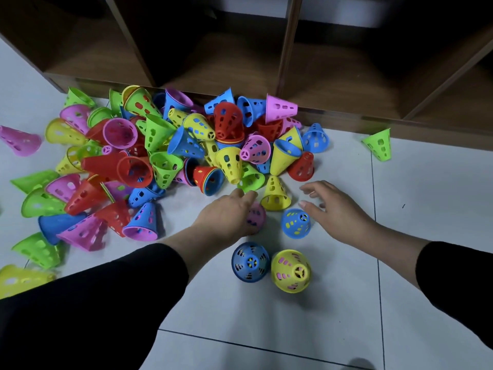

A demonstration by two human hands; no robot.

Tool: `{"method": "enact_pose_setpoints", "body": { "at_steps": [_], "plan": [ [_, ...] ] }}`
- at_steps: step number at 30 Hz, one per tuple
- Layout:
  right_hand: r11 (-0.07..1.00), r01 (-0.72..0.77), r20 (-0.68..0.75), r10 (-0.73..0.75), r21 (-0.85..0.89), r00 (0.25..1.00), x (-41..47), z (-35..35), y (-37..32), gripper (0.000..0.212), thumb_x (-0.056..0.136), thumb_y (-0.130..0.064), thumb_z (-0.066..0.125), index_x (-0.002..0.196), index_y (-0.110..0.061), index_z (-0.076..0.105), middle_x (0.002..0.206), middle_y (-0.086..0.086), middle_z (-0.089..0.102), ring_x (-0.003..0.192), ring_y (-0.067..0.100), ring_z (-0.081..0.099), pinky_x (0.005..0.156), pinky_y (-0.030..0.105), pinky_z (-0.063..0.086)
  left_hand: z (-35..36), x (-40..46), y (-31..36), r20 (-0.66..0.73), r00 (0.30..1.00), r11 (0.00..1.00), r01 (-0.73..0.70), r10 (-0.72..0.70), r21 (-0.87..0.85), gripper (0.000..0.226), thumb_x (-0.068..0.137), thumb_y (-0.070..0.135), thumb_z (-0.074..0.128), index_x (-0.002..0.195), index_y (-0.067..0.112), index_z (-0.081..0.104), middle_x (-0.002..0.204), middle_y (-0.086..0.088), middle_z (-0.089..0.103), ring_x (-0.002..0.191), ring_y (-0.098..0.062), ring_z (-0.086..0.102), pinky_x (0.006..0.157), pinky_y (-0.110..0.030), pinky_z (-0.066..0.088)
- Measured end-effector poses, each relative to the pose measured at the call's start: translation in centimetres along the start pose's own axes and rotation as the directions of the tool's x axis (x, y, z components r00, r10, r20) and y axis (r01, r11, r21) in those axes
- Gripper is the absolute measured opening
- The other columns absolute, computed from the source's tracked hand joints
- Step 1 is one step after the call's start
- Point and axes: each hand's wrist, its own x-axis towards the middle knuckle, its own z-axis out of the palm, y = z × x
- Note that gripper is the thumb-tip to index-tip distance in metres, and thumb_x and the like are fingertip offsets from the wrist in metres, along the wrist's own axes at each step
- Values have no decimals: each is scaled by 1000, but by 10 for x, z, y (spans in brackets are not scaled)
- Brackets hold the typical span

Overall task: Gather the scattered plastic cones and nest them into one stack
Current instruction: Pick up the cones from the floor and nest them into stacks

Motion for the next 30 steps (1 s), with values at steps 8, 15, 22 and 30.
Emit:
{"method": "enact_pose_setpoints", "body": {
  "at_steps": [8,15,22,30],
  "plan": [
    [989,-146,5,146,21,989,68,-6,-16,60,96,-31,59,148,-27,30,97,9,66,90,24,62,83,39,51,-3,1,-2,-280,916,931,200,-288,-305,64,93,61,48,144,30,28,118,-4,63,102,-29,63,76,-42,53],
    [952,-306,45,305,10,951,106,8,-13,48,97,-31,56,139,-16,40,105,18,63,98,38,63,84,49,54,-24,53,-10,-113,821,759,454,-560,-467,78,94,48,54,156,26,10,77,-1,57,68,-24,55,59,-34,41],
    [955,-295,-122,295,13,948,102,11,-19,50,97,-42,56,134,-10,51,114,13,62,108,30,57,79,28,39,-25,73,-17,-175,788,761,470,-590,-447,69,88,40,63,145,19,30,86,-4,53,88,-33,60,65,-35,37],
    [936,-221,-229,287,275,930,85,-2,-23,42,83,-50,72,96,-16,50,70,-5,52,63,15,47,59,32,39,-2,60,-18,-113,826,731,414,-552,-543,57,87,32,69,135,19,41,89,-6,63,83,-29,61,63,-32,36]
  ]
}}
